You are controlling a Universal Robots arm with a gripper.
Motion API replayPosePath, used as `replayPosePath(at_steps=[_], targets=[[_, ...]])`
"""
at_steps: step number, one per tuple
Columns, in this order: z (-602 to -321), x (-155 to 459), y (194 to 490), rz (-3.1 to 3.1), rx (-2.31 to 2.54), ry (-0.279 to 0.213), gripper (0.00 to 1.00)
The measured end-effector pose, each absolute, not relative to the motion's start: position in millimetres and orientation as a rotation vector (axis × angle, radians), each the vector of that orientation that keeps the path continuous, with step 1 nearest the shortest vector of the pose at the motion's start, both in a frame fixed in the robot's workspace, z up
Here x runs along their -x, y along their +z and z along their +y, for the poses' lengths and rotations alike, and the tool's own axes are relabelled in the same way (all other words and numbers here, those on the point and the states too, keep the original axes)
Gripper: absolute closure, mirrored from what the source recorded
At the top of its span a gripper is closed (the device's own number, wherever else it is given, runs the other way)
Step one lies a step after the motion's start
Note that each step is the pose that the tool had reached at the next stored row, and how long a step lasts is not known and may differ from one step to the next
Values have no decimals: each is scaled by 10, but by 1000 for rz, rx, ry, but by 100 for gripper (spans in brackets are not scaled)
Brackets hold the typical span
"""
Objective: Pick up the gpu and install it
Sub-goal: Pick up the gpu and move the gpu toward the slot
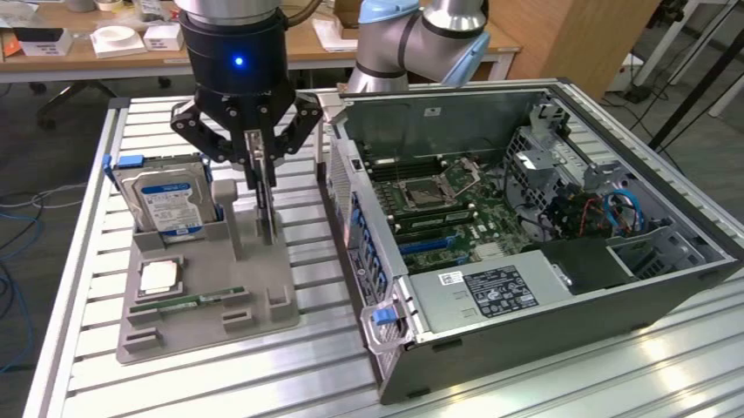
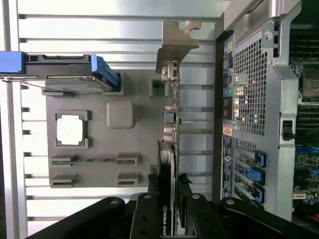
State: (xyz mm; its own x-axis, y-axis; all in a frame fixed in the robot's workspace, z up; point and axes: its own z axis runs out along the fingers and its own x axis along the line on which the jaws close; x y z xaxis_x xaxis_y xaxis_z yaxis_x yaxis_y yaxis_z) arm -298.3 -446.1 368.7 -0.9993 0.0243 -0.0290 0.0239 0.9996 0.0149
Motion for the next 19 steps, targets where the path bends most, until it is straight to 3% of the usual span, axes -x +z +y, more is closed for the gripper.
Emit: replayPosePath(at_steps=[19], targets=[[-4461, 2984, 3825, 3112, -38, 22, 75]])
